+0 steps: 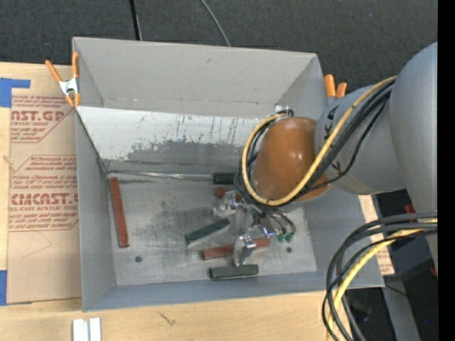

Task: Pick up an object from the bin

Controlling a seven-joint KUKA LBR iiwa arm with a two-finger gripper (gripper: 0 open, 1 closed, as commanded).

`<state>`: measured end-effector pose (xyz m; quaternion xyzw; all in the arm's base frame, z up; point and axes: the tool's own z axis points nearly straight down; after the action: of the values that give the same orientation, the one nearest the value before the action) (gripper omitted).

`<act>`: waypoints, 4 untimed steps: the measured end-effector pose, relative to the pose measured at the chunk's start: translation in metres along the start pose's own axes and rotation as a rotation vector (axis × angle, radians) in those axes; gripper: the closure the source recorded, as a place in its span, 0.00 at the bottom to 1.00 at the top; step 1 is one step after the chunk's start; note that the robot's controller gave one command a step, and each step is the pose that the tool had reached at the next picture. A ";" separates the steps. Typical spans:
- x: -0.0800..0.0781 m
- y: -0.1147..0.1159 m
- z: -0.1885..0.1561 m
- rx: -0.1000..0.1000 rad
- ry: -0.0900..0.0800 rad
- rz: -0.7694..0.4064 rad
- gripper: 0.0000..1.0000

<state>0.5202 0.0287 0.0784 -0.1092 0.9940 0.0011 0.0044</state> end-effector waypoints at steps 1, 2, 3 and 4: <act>-0.026 0.023 0.001 0.010 -0.005 0.114 1.00; -0.026 0.023 0.001 0.010 -0.006 0.115 1.00; -0.025 0.023 -0.002 0.009 -0.004 0.115 1.00; -0.023 0.025 -0.014 0.005 0.006 0.114 1.00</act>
Offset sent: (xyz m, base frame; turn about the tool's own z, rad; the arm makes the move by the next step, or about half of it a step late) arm 0.0000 0.0000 0.0000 0.0000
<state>0.5371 0.0582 0.0924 -0.0522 0.9986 -0.0013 0.0014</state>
